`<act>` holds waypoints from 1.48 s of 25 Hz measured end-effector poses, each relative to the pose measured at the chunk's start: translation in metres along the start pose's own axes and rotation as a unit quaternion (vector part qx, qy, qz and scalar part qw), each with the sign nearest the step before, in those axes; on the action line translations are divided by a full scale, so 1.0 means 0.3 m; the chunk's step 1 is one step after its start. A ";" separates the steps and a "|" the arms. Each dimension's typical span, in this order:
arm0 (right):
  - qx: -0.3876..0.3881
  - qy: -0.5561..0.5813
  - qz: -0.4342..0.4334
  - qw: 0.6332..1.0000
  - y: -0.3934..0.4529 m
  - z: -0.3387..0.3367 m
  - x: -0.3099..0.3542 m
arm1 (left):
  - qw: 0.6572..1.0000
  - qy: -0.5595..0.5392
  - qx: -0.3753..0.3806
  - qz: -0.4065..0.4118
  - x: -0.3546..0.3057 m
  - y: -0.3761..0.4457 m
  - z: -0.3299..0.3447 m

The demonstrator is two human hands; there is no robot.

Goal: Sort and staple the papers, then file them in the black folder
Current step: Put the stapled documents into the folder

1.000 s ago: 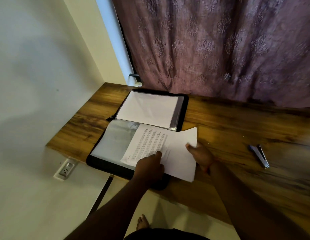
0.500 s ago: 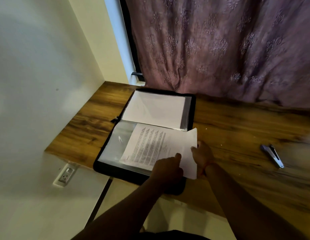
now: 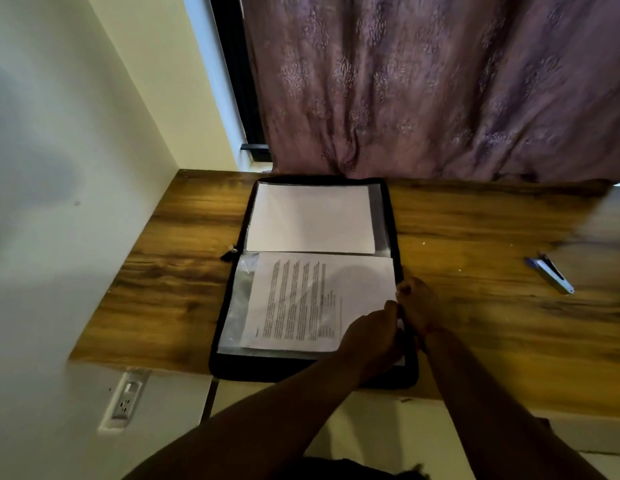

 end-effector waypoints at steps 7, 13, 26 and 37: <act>0.155 0.001 0.022 0.988 -0.073 0.020 0.086 | 0.999 -0.031 -0.009 0.024 0.068 0.006 0.027; 0.107 0.056 0.049 0.991 -0.084 0.024 0.033 | 0.994 -0.037 -0.010 0.101 0.067 -0.040 -0.015; 0.190 -0.207 -0.220 0.934 -0.242 0.090 -0.133 | 0.946 0.306 -0.049 -0.098 0.479 -0.350 0.013; 0.044 -0.362 -0.376 0.852 -0.282 0.128 -0.083 | 0.923 0.364 -0.073 -0.101 0.653 -0.428 -0.108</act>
Point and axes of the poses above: each hand's wrist, its own y-axis towards the middle knuckle, its own z-axis out of the palm, x = y × z, the point moved 5 cm from there along y, towards the middle knuckle, and after that the axes turned 14 degrees about y, right-handed, at the moved point
